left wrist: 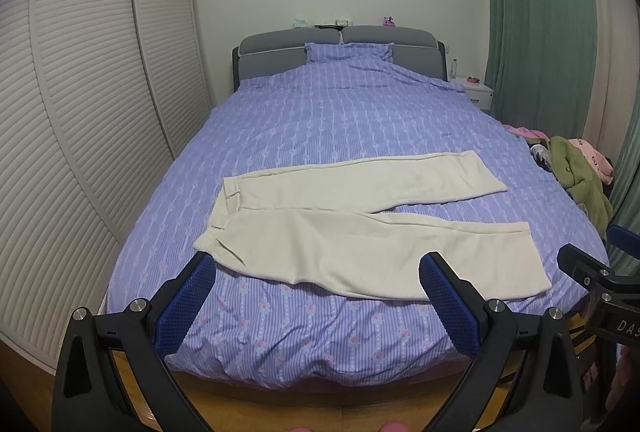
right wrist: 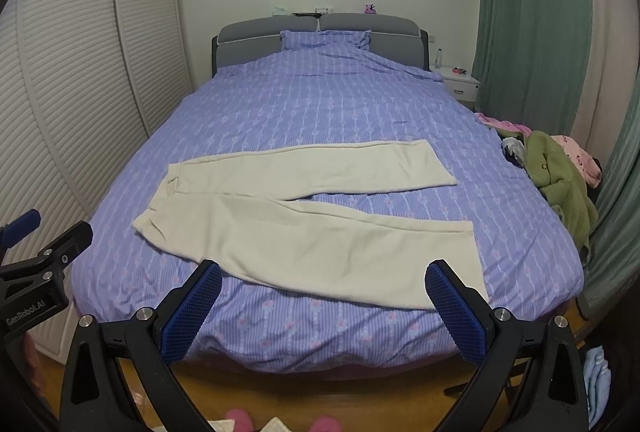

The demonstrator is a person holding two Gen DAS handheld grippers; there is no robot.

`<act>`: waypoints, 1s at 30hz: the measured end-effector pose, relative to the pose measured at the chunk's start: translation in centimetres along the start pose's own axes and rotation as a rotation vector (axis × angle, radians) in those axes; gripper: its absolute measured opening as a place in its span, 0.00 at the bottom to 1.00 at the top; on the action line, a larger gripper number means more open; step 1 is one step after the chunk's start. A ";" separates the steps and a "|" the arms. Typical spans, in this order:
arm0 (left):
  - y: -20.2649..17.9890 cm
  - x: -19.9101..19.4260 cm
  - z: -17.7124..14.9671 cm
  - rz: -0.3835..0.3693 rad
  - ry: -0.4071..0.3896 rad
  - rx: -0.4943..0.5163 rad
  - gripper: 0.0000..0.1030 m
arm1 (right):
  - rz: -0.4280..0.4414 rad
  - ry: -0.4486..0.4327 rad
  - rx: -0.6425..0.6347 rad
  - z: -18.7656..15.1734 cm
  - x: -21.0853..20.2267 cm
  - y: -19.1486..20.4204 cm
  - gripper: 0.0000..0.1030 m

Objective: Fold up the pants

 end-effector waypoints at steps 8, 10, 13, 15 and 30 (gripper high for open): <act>0.0 0.1 0.2 -0.006 -0.003 0.004 1.00 | -0.001 -0.002 0.004 0.0 0.0 -0.1 1.00; 0.0 0.1 0.2 -0.008 -0.002 0.004 1.00 | -0.002 -0.001 0.003 0.0 0.0 -0.1 1.00; 0.1 0.2 0.2 -0.008 -0.003 0.005 1.00 | -0.002 -0.001 0.003 0.0 0.1 -0.2 1.00; 0.1 0.2 0.2 -0.008 -0.003 0.005 1.00 | -0.003 -0.001 0.004 -0.1 0.1 -0.3 1.00; -0.2 0.4 0.5 -0.013 0.000 0.008 1.00 | -0.004 0.003 0.004 -0.2 0.1 -0.5 1.00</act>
Point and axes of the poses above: each gripper's, at about its wrist camera, not at the fingertips, and x roughly the way its jaws point, y to its left, z to its top, the point moved 2 cm from there along x, roughly the way its jaws point, and after that the axes turned 5 degrees about -z, right-handed, at the moved point
